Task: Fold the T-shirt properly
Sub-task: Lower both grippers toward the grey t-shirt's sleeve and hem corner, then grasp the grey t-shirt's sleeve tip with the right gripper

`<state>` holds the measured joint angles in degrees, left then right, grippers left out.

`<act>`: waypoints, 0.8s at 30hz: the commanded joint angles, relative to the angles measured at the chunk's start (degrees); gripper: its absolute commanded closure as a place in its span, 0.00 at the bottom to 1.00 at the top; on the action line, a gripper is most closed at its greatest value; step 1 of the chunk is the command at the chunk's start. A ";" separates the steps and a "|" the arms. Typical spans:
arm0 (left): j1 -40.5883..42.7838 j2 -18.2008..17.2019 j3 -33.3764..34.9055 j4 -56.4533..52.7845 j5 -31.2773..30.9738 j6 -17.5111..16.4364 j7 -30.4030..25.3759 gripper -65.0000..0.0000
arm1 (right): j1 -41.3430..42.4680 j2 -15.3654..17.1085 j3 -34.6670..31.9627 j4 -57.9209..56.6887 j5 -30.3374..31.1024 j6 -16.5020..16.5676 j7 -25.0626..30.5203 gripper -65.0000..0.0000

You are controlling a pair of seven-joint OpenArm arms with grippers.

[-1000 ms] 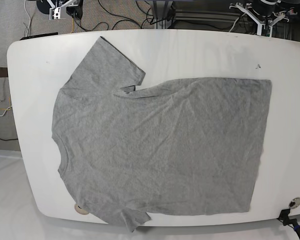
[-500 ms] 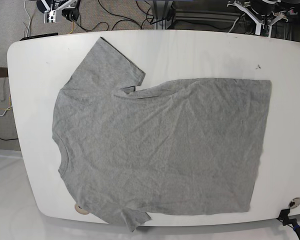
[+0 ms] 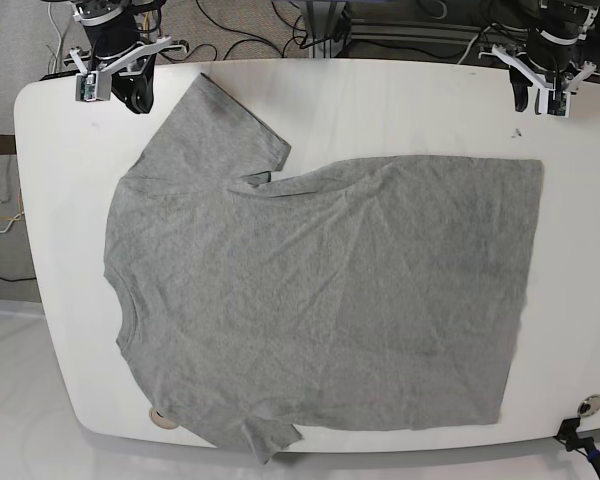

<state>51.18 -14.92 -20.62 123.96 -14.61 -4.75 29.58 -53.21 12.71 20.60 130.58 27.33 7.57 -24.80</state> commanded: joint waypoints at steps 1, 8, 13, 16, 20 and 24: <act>-0.94 -0.38 -0.25 1.37 0.39 0.50 -0.19 0.76 | 2.01 0.50 0.89 0.86 1.11 2.05 -0.12 0.90; -2.44 -0.67 -0.11 1.68 1.03 0.61 1.22 0.70 | 7.01 1.17 1.57 0.41 1.66 6.89 -2.26 0.59; -2.64 -0.88 -0.11 1.92 1.14 0.46 1.68 0.67 | 8.65 2.00 2.34 0.16 2.14 11.71 -3.99 0.48; -2.92 -0.97 0.19 1.80 1.37 0.40 2.51 0.63 | 9.31 2.02 2.68 -0.45 2.23 14.97 -5.28 0.47; -3.20 -1.04 0.19 1.71 1.20 1.39 2.69 0.63 | 9.71 1.91 3.07 -0.41 2.54 15.55 -5.41 0.46; -3.23 -1.22 -0.14 1.74 1.10 1.62 2.86 0.63 | 10.13 1.97 2.99 -3.16 3.18 15.50 -5.10 0.46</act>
<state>47.59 -15.57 -20.21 124.73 -13.61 -3.44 33.28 -43.07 14.13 23.24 128.25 29.34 22.92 -31.88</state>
